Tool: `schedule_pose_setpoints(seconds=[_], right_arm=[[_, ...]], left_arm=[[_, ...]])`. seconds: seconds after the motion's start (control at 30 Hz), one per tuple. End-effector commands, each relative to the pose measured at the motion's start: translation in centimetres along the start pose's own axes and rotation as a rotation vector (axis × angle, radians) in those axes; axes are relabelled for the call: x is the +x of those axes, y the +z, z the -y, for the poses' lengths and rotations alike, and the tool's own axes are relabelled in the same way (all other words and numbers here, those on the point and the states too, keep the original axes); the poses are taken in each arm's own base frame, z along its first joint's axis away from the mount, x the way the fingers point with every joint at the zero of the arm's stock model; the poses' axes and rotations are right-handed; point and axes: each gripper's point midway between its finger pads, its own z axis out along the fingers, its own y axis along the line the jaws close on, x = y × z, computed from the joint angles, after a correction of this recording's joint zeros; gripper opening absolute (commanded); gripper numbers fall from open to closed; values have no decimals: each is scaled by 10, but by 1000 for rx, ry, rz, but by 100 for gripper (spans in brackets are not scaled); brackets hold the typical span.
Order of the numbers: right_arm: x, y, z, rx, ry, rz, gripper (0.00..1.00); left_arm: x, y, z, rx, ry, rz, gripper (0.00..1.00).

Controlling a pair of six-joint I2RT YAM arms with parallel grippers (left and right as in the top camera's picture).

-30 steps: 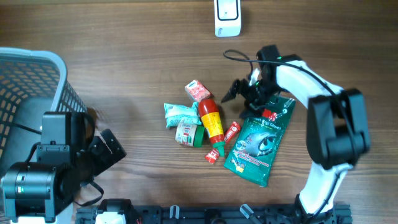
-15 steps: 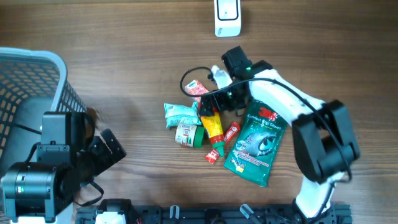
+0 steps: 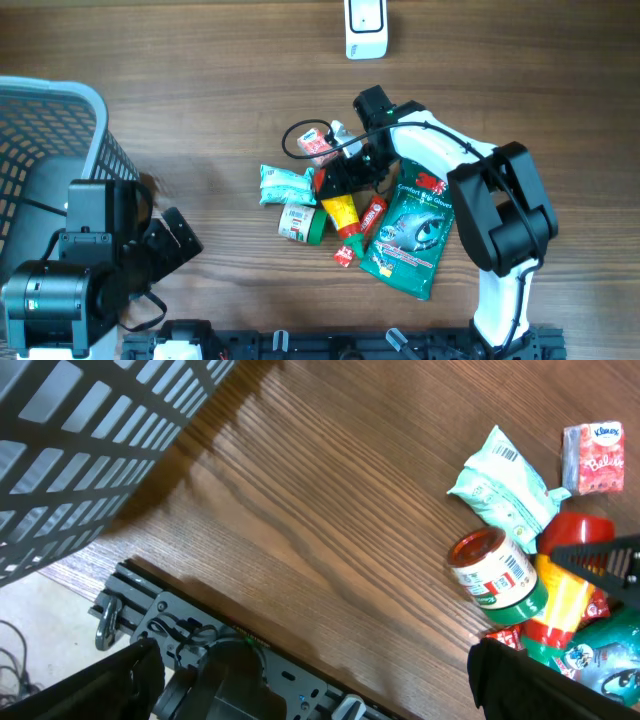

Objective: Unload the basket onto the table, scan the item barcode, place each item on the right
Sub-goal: 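Lift the sriracha bottle up to the barcode scanner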

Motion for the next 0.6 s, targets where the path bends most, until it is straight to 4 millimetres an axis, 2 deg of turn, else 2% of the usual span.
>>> schedule_pose_setpoints(seconds=[0.0, 0.03, 0.07, 0.1, 0.17, 0.27, 0.3, 0.43, 0.57], right_arm=[[-15, -49, -38, -6, -33, 112, 41], [-13, -65, -52, -26, -29, 139, 41], [-5, -89, -81, -101, -51, 168, 41], [4, -104, -102, -164, -64, 177, 41], [19, -124, -132, -248, -84, 183, 43], [50, -162, -193, -500, -166, 187, 44], [60, -169, -203, -546, -162, 175, 43], [96, -182, -221, -592, -203, 145, 43], [110, -190, -229, -587, -265, 163, 43]], left_arm=[[1, 0, 1, 4, -6, -5, 100], [1, 0, 1, 4, -6, -5, 100], [1, 1, 1, 4, -6, -5, 100], [1, 0, 1, 4, -6, -5, 100], [1, 0, 1, 4, -6, -5, 100], [1, 0, 1, 4, -6, -5, 100], [1, 1, 1, 4, -6, -5, 100], [1, 1, 1, 4, -6, -5, 100], [1, 0, 1, 4, -6, -5, 100]])
